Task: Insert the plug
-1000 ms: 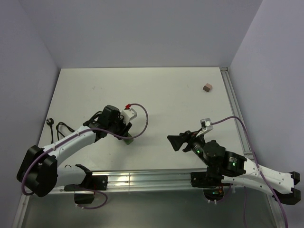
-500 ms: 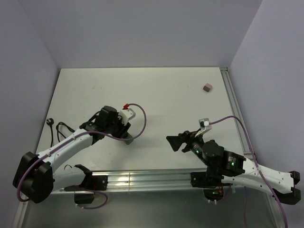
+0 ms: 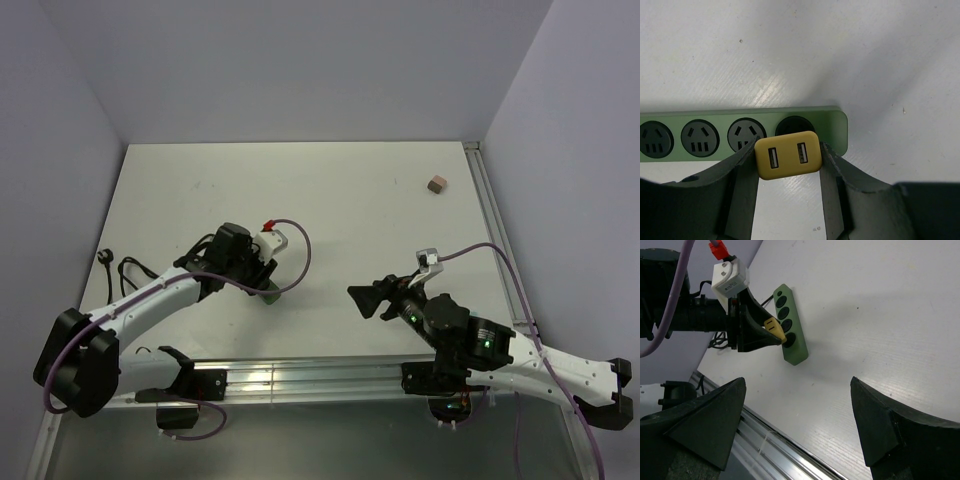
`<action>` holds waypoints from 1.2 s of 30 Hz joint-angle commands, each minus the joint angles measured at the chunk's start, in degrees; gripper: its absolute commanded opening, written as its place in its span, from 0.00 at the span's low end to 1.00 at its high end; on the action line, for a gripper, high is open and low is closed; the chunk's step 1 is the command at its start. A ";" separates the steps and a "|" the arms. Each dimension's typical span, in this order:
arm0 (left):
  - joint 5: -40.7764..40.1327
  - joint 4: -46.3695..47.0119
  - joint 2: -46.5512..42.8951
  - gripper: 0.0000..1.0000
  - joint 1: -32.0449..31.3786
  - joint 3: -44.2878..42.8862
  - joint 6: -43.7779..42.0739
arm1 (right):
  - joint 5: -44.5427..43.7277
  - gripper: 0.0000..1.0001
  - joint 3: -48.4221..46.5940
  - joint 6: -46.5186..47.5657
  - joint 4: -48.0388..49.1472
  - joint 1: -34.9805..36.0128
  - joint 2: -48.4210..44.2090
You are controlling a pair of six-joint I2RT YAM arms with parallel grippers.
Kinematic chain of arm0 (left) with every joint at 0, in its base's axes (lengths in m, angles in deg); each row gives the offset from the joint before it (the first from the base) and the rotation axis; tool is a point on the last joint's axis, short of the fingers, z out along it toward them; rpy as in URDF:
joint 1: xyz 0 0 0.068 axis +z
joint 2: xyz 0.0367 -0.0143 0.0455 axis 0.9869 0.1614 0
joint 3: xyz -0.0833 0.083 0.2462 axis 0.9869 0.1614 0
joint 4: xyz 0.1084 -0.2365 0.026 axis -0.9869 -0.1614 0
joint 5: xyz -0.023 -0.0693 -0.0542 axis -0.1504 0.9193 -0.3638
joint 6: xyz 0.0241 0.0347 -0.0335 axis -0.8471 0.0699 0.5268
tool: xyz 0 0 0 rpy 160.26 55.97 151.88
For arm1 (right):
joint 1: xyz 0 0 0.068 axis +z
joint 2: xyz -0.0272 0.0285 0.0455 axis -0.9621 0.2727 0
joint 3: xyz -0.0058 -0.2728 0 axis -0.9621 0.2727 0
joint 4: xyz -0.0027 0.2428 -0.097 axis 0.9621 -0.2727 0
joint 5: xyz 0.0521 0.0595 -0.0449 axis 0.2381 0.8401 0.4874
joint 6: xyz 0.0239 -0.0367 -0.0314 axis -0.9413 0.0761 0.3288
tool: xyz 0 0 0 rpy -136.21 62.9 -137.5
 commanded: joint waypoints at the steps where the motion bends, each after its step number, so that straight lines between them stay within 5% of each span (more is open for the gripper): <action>1: 1.73 2.96 0.31 0.00 0.04 -0.20 -0.41 | -0.33 0.92 0.07 -0.30 2.62 0.35 0.49; 24: 1.12 2.00 1.72 0.00 -0.05 1.56 1.00 | -0.33 0.91 0.77 -1.09 2.00 0.26 -0.56; 36: 2.17 6.56 -8.81 0.00 0.04 0.77 1.09 | -0.24 0.93 0.33 -1.00 1.39 0.35 1.45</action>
